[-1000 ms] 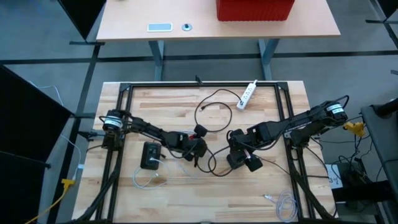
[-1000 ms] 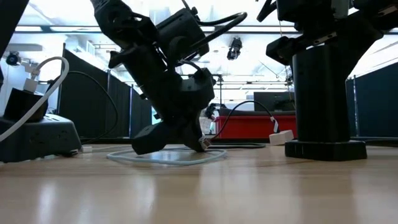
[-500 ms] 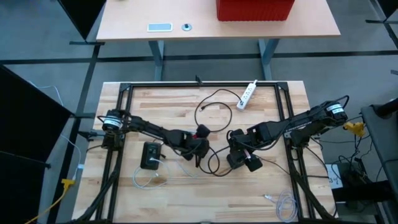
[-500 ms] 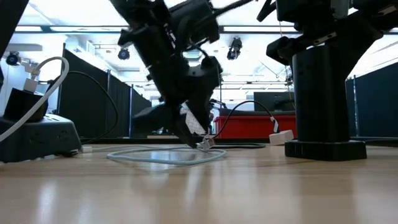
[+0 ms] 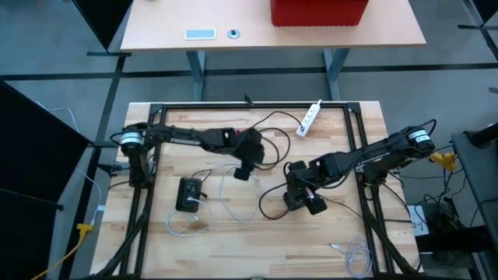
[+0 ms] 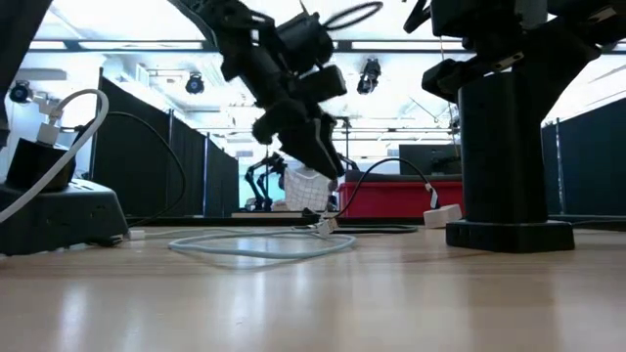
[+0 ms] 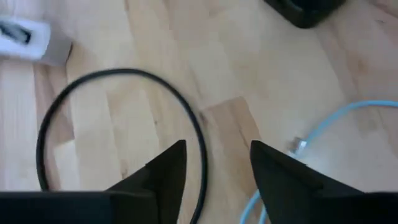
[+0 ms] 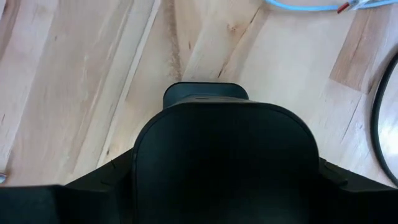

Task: Insert USB
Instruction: Insert the top white charger cable into the right black outlet extension

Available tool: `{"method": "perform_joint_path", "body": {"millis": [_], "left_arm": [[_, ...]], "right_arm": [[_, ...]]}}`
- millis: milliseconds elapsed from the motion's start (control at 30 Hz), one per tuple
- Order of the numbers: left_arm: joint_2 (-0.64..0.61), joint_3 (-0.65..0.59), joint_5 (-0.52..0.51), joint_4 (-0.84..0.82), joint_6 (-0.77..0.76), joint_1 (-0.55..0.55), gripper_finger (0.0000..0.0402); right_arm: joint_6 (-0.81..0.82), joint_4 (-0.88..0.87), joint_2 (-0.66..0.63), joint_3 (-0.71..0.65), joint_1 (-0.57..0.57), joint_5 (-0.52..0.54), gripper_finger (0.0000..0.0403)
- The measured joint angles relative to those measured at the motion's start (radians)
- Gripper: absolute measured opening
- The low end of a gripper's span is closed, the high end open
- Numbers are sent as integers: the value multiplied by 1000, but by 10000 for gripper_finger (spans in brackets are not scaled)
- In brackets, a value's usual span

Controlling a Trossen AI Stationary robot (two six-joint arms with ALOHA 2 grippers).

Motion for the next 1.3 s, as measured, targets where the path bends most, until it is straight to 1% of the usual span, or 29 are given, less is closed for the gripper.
{"method": "perform_joint_path", "body": {"millis": [233,333,500,633,733,867,1067,1300], "left_arm": [[20,-59,77,76,-35,-38,77],[20,-76,78,71,-43,-53,43],[29,-122,53,151,-55,-56,5],[30,-151,43,204,-95,-58,1],[33,-164,42,221,-170,-60,0],[36,-200,41,301,-259,-60,0],[37,-238,40,308,-260,-73,0],[37,-283,40,356,-248,-86,0]], "right_arm": [[14,-1,0,0,2,-1,263],[6,-1,0,0,2,-3,263],[6,0,0,-1,1,-3,263],[14,1,0,-1,2,-3,263],[15,1,0,-1,2,-3,263],[15,2,0,-1,2,-3,263],[15,2,0,-1,2,-4,263],[15,3,0,-1,2,-5,263]]}}
